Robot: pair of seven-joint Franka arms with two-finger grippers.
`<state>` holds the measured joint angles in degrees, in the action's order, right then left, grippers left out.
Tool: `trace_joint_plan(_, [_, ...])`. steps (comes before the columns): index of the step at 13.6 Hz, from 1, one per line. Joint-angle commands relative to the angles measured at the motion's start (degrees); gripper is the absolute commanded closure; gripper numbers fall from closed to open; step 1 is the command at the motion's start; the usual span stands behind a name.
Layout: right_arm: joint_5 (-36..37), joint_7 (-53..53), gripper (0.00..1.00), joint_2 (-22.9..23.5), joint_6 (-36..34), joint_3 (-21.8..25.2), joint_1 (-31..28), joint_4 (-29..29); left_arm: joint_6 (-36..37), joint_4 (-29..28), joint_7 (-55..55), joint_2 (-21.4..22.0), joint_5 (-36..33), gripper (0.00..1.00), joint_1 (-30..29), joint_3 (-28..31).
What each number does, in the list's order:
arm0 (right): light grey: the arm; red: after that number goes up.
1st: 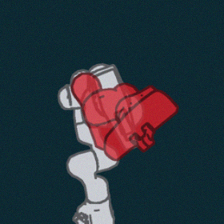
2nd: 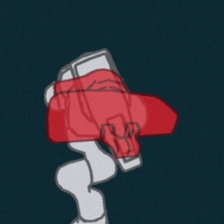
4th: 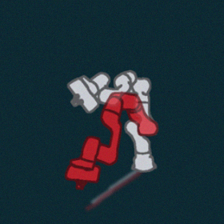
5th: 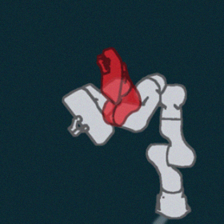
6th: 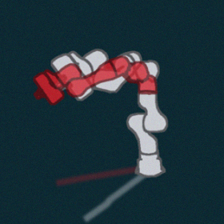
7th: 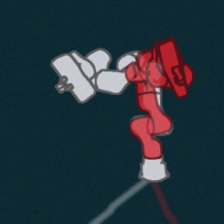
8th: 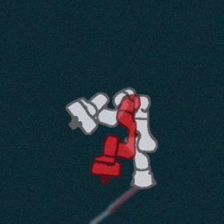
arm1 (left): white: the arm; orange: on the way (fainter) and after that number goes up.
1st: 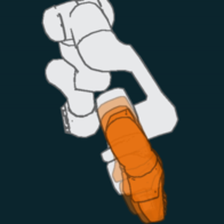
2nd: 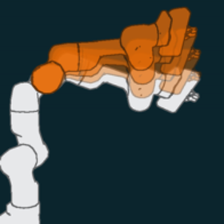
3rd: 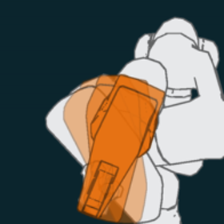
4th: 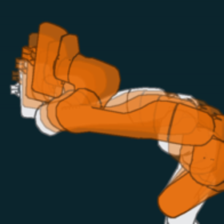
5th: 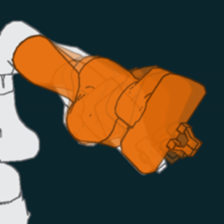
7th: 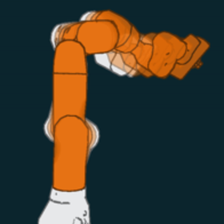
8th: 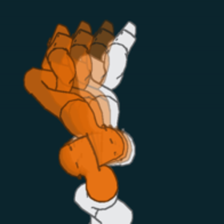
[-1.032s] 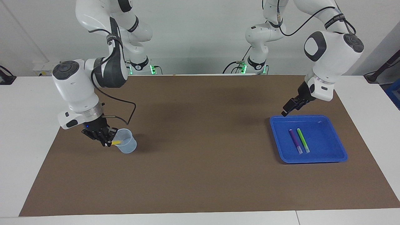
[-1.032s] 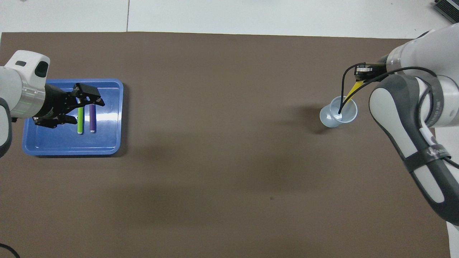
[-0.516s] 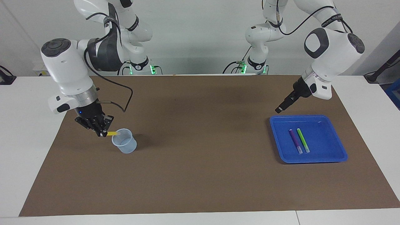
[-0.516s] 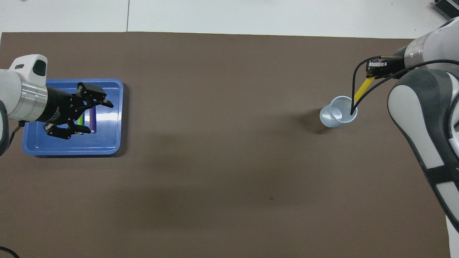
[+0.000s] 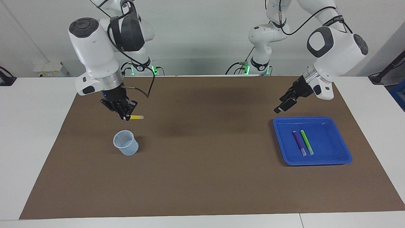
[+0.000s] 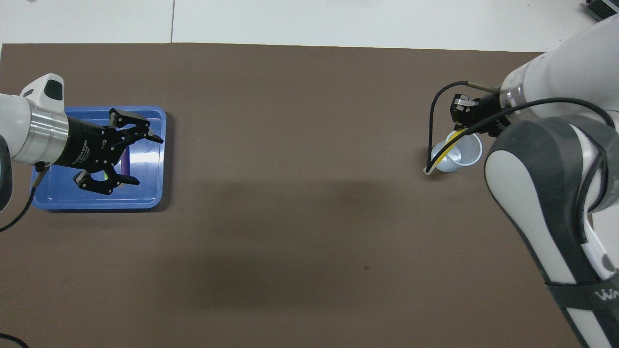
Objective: Right arm passes pens to left for tray arrangement
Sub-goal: 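Lift the yellow pen from the cup with the right gripper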
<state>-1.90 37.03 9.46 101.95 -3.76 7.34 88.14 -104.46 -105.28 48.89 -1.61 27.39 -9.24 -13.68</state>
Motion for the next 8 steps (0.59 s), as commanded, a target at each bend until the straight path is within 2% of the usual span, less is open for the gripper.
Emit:
trace_joint_plan(1, [-9.2, 16.1, 1.00, -1.3, -1.8, 0.0, 0.4, -0.4, 1.5, -0.4, 7.0, 1.3, 4.8, 0.01, 0.4, 0.3])
trace_joint_plan(2, [-12.1, 19.4, 1.00, -1.7, -1.8, -0.3, 0.5, -0.3, 1.5, -0.4, 10.6, 1.3, 7.1, 0.01, 0.4, 0.3])
trace_joint_plan(5, [-14.1, 26.5, 1.00, -2.3, -3.1, -3.3, 0.4, -0.2, 1.1, -0.7, 22.6, 1.3, 16.6, 0.01, 0.4, 0.3])
trace_joint_plan(8, [-20.8, 37.6, 1.00, -2.3, -2.0, -4.8, 1.2, -0.2, -0.6, -0.4, 27.6, 1.3, 19.4, 0.03, 1.6, 0.2])
